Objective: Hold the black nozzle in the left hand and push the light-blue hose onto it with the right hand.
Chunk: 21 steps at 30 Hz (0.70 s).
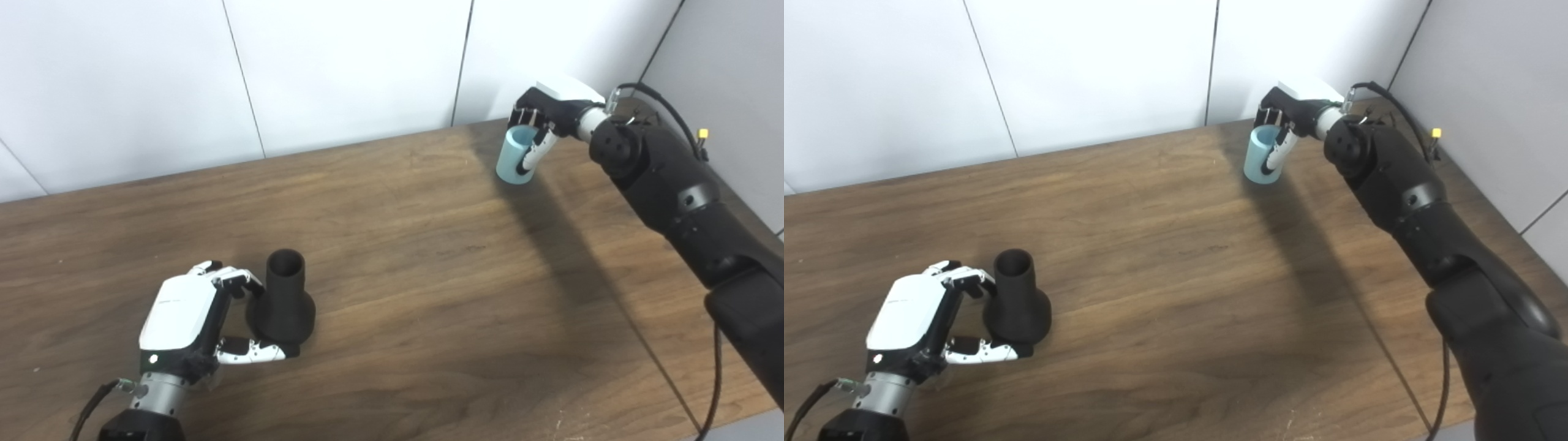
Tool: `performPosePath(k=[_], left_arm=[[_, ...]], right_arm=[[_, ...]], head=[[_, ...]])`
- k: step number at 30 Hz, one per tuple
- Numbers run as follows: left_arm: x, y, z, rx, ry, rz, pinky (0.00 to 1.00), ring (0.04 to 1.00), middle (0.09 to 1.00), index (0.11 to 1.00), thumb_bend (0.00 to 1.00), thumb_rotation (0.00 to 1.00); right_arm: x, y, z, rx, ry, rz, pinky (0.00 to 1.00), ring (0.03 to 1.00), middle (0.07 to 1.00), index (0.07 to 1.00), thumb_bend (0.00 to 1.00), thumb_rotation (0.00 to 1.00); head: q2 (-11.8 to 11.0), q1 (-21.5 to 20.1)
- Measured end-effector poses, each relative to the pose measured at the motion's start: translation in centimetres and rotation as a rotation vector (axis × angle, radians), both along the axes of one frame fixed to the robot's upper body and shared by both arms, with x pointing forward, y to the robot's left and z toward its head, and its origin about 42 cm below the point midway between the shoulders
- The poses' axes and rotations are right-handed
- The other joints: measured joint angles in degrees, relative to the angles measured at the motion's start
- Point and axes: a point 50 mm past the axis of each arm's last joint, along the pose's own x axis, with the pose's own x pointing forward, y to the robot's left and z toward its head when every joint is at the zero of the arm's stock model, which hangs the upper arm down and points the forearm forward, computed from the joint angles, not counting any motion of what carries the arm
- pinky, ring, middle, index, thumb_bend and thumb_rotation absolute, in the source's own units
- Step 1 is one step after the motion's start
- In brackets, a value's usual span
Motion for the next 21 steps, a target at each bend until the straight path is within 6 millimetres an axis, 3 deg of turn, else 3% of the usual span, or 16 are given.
performPosePath(k=[13,19,20,21], left_arm=[[0.0,-0.1,0.1,0.007,0.005,0.001,0.85,0.686,0.637,0.485,0.52,0.04],[-0.1,-0.2,0.2,0.011,0.010,-0.001,0.85,0.686,0.633,0.484,0.52,0.04],[-0.1,-0.2,0.2,0.011,0.010,-0.001,0.85,0.686,0.633,0.484,0.52,0.04],[-0.1,-0.2,0.2,0.011,0.010,0.000,0.85,0.686,0.634,0.484,0.52,0.04]], right_arm=[[-2.6,5.9,6.1,-0.034,-0.173,0.194,0.45,0.427,0.501,0.486,0.52,0.00],[-4.1,8.9,7.6,0.000,-0.170,0.323,0.45,0.432,0.505,0.477,0.52,0.00],[-4.5,9.6,8.0,-0.001,-0.177,0.344,0.47,0.432,0.500,0.481,0.52,0.00],[-4.9,10.3,8.4,-0.003,-0.179,0.357,0.57,0.455,0.485,0.484,0.52,0.00]], head=[[0.1,0.5],[0.4,2.0],[0.4,2.2],[0.4,2.5]])
